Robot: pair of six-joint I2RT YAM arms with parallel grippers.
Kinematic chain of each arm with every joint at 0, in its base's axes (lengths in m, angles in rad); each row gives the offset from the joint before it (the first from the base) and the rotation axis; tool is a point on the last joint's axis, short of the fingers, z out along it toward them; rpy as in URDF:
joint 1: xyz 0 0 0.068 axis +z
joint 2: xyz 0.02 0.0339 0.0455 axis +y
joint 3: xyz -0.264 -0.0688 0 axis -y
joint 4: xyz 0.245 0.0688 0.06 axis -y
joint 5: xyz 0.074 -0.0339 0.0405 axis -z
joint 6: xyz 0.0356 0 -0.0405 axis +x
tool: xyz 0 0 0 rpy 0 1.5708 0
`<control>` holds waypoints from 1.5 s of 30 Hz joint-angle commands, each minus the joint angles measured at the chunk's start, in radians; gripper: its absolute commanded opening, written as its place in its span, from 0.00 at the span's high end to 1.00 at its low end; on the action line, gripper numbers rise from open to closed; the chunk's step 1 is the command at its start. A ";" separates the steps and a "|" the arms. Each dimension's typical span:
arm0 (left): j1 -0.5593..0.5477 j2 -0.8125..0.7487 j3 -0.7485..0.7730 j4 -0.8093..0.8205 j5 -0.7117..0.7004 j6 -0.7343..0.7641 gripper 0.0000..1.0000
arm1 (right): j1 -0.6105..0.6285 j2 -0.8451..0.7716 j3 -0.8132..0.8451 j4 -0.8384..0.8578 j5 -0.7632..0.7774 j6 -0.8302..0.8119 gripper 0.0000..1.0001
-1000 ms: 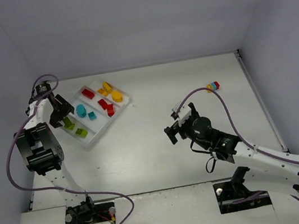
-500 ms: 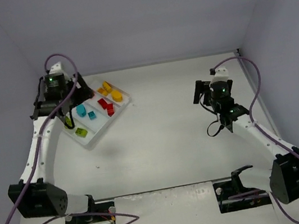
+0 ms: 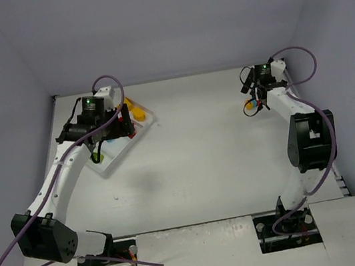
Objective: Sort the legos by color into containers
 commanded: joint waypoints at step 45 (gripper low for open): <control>0.001 -0.073 -0.052 0.144 0.169 -0.015 0.26 | -0.002 0.025 -0.018 0.105 -0.230 0.266 1.00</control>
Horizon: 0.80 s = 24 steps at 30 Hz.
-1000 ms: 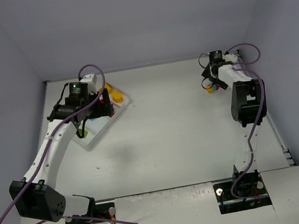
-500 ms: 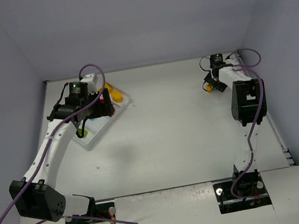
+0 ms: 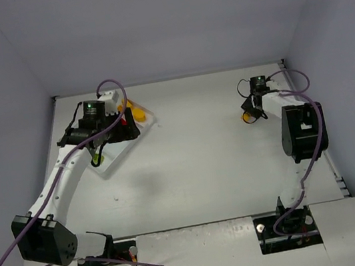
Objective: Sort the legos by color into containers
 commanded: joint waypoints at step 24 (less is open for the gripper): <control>-0.641 -0.068 -0.060 0.482 -0.382 -0.248 0.26 | 0.346 -1.099 -0.712 0.570 -0.208 0.373 1.00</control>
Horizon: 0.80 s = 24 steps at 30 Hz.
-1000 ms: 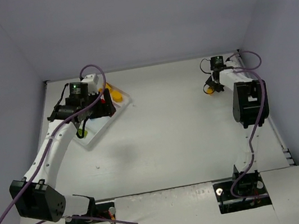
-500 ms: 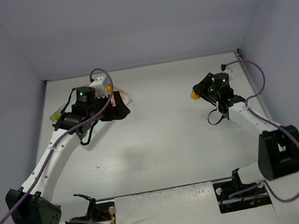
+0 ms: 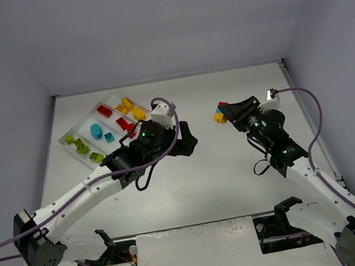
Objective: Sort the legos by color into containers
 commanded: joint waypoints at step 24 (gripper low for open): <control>-0.096 0.219 0.161 0.421 -0.099 -0.032 0.26 | 0.078 0.023 0.056 0.024 0.038 0.170 0.98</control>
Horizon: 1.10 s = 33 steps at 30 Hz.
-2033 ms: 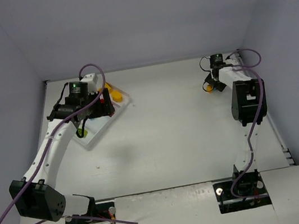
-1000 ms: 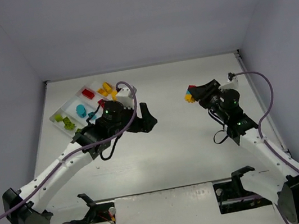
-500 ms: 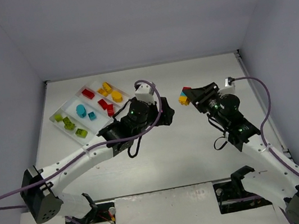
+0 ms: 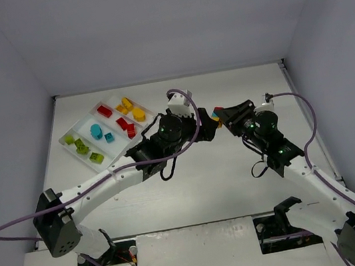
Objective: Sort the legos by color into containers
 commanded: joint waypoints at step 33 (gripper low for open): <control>-0.006 0.062 0.041 0.090 0.037 0.007 1.00 | 0.010 -0.002 0.030 0.100 0.009 -0.017 0.97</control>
